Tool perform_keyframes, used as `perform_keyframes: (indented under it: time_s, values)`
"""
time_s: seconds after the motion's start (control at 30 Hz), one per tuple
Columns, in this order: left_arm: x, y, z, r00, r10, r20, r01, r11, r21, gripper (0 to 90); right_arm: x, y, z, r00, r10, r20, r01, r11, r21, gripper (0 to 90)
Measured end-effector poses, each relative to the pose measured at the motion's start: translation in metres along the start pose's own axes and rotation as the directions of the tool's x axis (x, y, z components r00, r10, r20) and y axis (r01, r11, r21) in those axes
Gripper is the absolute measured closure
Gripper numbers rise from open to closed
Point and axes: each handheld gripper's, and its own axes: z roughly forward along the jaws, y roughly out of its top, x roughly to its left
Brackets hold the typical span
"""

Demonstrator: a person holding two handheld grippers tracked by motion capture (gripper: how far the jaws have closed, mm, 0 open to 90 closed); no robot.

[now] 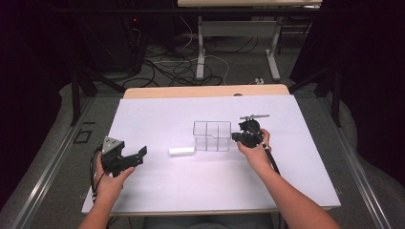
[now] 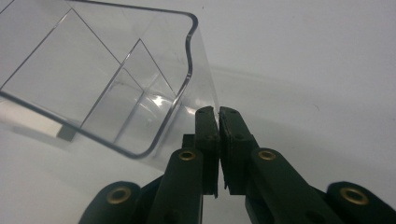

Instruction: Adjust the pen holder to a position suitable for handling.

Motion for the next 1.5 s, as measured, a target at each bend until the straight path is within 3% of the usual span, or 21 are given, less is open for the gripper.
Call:
perform_keyframes:
  time_s: [0.4, 0.6, 0.83, 1.03, 1.5]
  values:
    - [-0.002, 0.001, 0.001, 1.0000, 0.003, 0.000, -0.003, 1.0000, 0.001, 8.4, 0.007, -0.020, -0.017, 0.9970, -0.045, -0.064, 0.047, 0.998, 0.039, 90.0]
    - [-0.002, 0.001, 0.001, 1.0000, 0.005, 0.003, -0.005, 1.0000, 0.004, 8.4, 0.009, -0.024, -0.008, 0.9953, -0.057, -0.078, 0.061, 0.996, 0.060, 89.4]
    - [0.000, 0.000, 0.001, 1.0000, 0.000, -0.004, 0.000, 1.0000, 0.002, 8.5, 0.013, -0.029, 0.003, 0.9912, -0.122, -0.051, 0.126, 0.987, 0.099, 82.6]
    - [-0.001, -0.001, 0.002, 1.0000, -0.004, -0.008, 0.004, 1.0000, 0.005, 8.6, 0.014, -0.030, 0.011, 0.9913, -0.127, -0.036, 0.130, 0.985, 0.116, 82.8]
    - [-0.011, -0.001, 0.005, 0.9999, 0.014, 0.001, -0.015, 0.9998, 0.014, 9.3, 0.009, -0.027, 0.014, 0.9936, -0.094, -0.062, 0.100, 0.989, 0.107, 82.5]
